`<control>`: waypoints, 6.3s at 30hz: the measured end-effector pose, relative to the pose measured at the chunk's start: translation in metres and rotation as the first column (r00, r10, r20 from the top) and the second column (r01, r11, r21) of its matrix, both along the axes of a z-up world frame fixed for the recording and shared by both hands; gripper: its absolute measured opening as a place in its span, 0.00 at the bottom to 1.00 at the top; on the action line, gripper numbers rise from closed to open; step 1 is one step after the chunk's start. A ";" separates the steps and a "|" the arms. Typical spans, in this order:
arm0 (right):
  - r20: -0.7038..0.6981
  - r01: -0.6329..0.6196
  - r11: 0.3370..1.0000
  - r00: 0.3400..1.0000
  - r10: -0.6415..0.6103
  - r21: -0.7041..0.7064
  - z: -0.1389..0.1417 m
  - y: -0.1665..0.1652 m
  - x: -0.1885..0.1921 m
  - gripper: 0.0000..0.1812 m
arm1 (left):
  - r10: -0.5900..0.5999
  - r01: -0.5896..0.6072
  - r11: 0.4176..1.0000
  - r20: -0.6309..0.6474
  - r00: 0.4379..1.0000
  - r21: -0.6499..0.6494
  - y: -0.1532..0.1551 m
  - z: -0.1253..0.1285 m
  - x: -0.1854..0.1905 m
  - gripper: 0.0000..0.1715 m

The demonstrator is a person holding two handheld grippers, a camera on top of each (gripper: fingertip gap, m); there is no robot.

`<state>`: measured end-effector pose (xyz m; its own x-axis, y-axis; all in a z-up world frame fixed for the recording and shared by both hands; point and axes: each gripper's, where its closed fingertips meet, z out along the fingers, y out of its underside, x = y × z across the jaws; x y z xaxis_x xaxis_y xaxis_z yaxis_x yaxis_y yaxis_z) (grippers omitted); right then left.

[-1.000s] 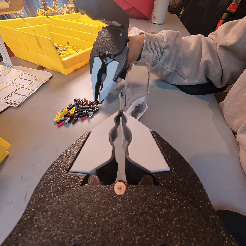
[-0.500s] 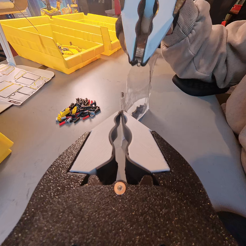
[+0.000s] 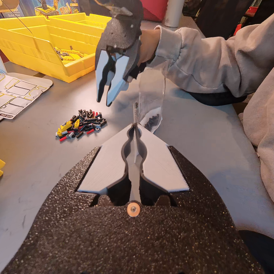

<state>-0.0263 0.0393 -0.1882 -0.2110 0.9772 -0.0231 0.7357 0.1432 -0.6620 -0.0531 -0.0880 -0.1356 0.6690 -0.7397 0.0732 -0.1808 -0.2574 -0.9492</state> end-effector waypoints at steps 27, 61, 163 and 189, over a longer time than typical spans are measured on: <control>-0.273 -0.358 0.933 0.900 0.340 -0.021 0.102 -0.101 -0.001 0.03 | 0.015 -0.015 1.000 -0.006 1.000 0.001 0.002 0.000 -0.004 0.00; -0.105 -0.071 0.995 0.992 0.064 -0.065 0.025 -0.023 -0.012 0.02 | 0.017 -0.017 1.000 -0.006 1.000 0.003 0.002 0.000 -0.004 0.00; -0.047 0.028 0.999 0.999 -0.026 0.032 -0.018 0.027 -0.021 0.14 | 0.014 -0.014 1.000 -0.005 1.000 0.003 0.002 0.000 -0.004 0.00; -0.403 -0.449 0.888 0.834 0.378 -0.096 0.111 -0.108 -0.011 0.13 | 0.020 -0.019 1.000 -0.014 1.000 0.010 0.002 0.001 -0.004 0.00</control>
